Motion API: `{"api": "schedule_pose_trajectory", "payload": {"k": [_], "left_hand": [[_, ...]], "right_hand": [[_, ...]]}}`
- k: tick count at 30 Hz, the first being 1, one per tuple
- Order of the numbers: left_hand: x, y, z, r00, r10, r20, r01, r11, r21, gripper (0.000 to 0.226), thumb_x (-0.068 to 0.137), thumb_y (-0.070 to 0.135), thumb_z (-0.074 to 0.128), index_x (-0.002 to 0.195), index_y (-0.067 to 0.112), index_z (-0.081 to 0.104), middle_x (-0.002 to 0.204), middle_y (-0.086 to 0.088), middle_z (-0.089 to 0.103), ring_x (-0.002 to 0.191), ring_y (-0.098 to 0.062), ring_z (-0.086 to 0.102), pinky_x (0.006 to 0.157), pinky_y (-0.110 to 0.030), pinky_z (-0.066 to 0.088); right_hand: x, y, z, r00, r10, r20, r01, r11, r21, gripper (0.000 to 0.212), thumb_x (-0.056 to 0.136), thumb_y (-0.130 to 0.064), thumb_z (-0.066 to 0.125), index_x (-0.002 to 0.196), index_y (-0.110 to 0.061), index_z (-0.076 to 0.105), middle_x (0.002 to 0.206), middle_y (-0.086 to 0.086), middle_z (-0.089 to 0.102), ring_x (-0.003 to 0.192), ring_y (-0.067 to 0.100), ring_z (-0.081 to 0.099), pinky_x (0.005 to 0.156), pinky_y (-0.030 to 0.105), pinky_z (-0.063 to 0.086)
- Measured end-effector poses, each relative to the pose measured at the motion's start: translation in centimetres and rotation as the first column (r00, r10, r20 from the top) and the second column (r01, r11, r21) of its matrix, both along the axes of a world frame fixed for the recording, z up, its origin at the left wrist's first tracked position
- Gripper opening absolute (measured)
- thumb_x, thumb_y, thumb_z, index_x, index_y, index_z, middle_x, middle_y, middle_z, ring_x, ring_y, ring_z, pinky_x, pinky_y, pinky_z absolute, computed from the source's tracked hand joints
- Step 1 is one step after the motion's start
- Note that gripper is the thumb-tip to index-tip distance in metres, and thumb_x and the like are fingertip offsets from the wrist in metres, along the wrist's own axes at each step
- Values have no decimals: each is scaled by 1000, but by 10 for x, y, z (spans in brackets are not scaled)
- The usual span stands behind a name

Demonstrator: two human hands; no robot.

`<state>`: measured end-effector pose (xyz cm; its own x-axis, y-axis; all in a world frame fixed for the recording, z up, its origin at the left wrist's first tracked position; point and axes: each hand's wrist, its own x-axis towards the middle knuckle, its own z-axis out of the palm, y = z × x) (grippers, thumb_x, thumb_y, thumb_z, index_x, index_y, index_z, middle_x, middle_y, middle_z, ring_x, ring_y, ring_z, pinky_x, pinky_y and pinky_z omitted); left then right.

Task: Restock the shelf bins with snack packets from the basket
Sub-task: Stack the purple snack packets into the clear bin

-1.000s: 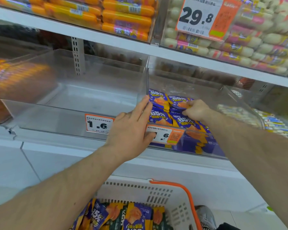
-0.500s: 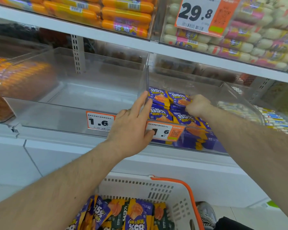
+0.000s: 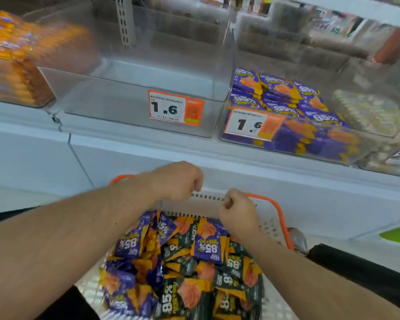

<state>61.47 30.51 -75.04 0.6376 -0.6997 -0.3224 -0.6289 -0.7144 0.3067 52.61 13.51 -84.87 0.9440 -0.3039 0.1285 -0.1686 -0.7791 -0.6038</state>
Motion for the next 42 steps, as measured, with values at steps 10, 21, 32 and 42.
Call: {"api": "schedule_pose_trajectory", "payload": {"k": [10,21,32,42], "left_hand": [[1,3,-24,996,8,-93,6,989,147,31,92,35,62,121,25,56,94,10,47,90,-14,46,76,-28,36],[-2,-6,-15,994,-21,-107,38,987,159,34,94,33,58,126,22,54,108,7,56,91,-13,48,78,-27,37],[-38,-21,16,998,13,-69,-2,987,163,60,81,64,61,123,22,50,109,-2,62,98,-22,60,78,-30,48],[-34,-24,43,942,332,-47,-286,724,-628,16,88,29,62,75,23,55,58,5,59,60,-18,57,50,-21,39]], "right_hand": [[-45,17,-121,677,119,-727,-422,871,-250,94,87,-52,61,156,-21,6,164,2,5,150,26,4,119,52,8],[-44,24,-87,868,215,-447,-436,761,-481,33,57,-18,86,84,-16,67,67,1,66,58,22,64,68,34,55],[16,-6,75,952,-117,-283,191,949,250,20,79,-14,64,62,-3,59,55,9,50,51,20,47,51,29,33],[-3,-10,178,990,-78,119,25,918,395,29,90,-30,63,63,-19,60,63,-5,65,59,8,60,61,25,47]]}}
